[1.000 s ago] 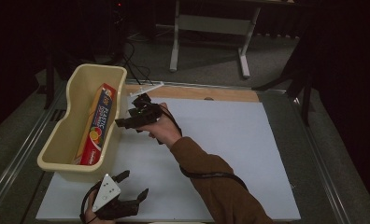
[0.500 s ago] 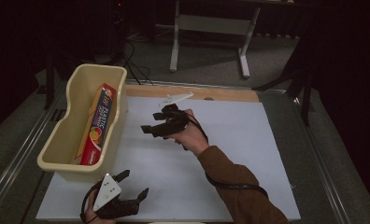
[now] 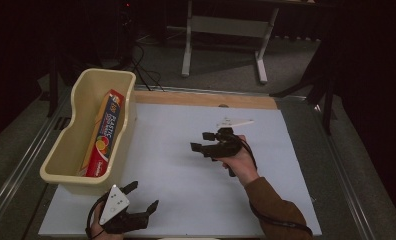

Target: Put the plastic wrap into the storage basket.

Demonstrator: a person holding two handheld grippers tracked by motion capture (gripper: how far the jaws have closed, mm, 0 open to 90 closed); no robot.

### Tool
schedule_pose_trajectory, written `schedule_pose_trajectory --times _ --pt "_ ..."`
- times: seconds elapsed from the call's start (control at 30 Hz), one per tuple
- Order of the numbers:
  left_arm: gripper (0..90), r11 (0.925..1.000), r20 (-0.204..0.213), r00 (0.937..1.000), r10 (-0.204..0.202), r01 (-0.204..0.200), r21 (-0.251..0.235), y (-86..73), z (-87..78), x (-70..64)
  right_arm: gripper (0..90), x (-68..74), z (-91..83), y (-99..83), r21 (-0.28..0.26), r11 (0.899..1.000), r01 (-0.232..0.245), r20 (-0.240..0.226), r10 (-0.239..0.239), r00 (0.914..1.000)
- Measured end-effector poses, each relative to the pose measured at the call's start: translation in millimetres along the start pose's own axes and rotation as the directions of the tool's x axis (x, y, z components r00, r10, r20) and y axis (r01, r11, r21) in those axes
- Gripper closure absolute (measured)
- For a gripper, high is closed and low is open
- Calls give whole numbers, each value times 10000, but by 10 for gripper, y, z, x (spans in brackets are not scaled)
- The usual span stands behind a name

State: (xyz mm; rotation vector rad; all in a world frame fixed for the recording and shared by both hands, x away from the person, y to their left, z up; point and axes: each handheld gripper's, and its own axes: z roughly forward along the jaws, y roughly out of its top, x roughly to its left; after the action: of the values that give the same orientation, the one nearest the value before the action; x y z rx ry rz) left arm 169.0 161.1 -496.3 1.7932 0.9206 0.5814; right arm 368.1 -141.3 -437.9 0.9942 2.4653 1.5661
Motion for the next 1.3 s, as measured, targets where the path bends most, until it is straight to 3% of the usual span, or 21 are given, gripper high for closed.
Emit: schedule_pose_trajectory --times 0.2,0.23,0.4,0.53,0.63,0.8,1.07,1.3 --pt "157 10000 -74 10000 -49 49 -15 1 2 17 282 -101 -257 -182 -214 9995 -249 306 255 9992" --pt "157 10000 -94 9999 -71 71 -16 1 1 20 282 -137 -402 -286 -238 9995 -205 648 220 9977" --pt "157 10000 -198 9998 -66 67 35 1 -3 40 281 -182 -678 -479 -240 9995 218 1413 -182 9898" --pt "157 10000 -282 9996 -43 45 82 1 0 48 269 -217 -881 -658 -133 9957 916 2257 -862 9704" --pt "157 9999 -356 9994 1 4 130 3 7 58 249 -266 -1011 -801 -192 9962 848 2546 -772 9640" --pt "157 9999 -439 9990 23 -16 163 12 16 76 201 -364 -1159 -1050 -524 9980 349 2917 -181 9563" --pt "157 9992 -634 9977 237 -216 337 17 30 84 140 -369 -1337 -1280 -605 9978 264 3508 -35 9365" --pt "156 9991 -725 9970 258 -232 367 12 35 88 134 -292 -1488 -1418 -375 9959 818 4135 -591 9086"
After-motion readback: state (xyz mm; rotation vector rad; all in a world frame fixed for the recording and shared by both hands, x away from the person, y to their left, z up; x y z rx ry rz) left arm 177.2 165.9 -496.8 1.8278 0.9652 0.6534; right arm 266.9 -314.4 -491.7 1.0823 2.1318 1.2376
